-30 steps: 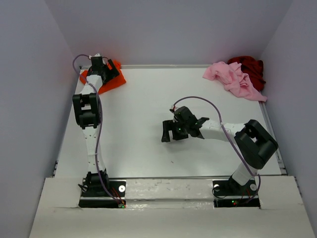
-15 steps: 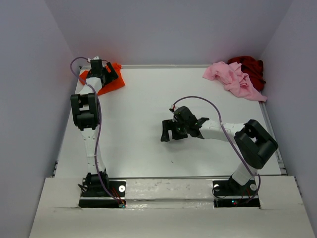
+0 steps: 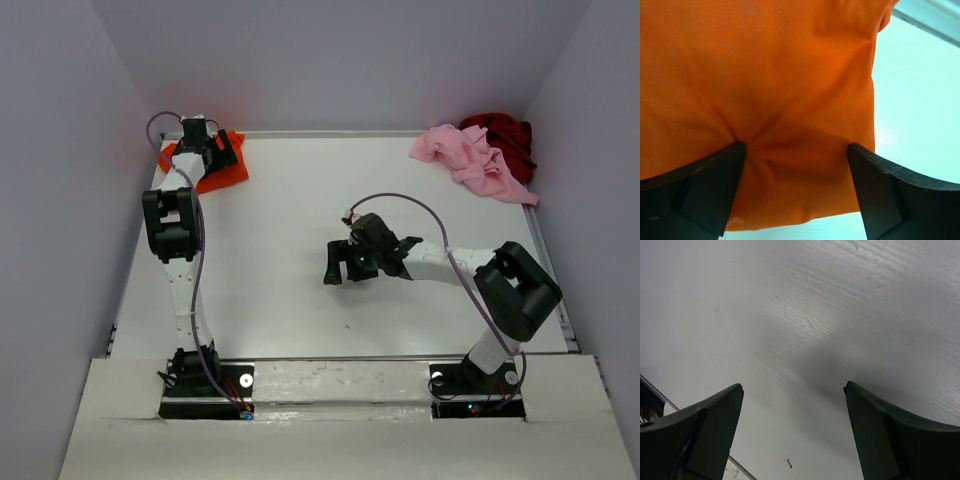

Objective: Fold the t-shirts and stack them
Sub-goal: Neatly place the folded tshirt to the corner

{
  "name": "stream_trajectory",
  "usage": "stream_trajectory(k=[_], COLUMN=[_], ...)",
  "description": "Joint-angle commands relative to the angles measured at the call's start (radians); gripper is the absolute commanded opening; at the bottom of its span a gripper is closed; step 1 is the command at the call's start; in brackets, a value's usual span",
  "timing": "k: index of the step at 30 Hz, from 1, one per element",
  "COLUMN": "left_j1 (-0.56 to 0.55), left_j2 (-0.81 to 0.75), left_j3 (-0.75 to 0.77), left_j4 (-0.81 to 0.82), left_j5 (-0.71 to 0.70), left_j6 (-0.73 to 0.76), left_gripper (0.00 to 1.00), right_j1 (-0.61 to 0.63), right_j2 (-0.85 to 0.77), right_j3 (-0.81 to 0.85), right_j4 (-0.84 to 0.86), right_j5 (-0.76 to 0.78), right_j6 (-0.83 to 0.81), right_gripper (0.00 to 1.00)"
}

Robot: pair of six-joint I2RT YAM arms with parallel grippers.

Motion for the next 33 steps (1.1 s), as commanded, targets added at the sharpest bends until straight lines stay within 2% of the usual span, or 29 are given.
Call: stream_trajectory(k=[1, 9, 15, 21, 22, 27, 33], left_j1=[0.017, 0.039, 0.055, 0.054, 0.054, 0.051, 0.052], left_j2=[-0.01, -0.076, -0.013, 0.088, 0.111, 0.127, 0.202], left_j3=[-0.001, -0.071, 0.041, 0.225, 0.277, 0.319, 0.483], left_j4=[-0.279, -0.281, -0.336, -0.394, -0.407, -0.349, -0.348], left_j5=[-0.028, -0.045, -0.157, -0.246, -0.243, -0.231, -0.203], left_j6=[0.062, 0.097, 0.108, 0.113, 0.11, 0.119, 0.114], left_gripper=[0.99, 0.99, 0.99, 0.99, 0.99, 0.99, 0.99], right_j1=[0.009, 0.009, 0.009, 0.009, 0.009, 0.009, 0.009], right_j2=[-0.012, -0.03, -0.054, -0.05, -0.049, -0.041, -0.024], right_j3=[0.04, 0.038, 0.034, 0.04, 0.043, 0.06, 0.089], right_j4=[0.047, 0.055, 0.047, 0.028, 0.024, 0.001, -0.015], right_j5=[-0.015, -0.023, -0.02, -0.023, -0.023, -0.012, -0.02], right_j6=[0.008, 0.016, 0.014, 0.011, 0.006, 0.0, 0.003], right_gripper=[0.88, 0.88, 0.88, 0.88, 0.88, 0.88, 0.88])
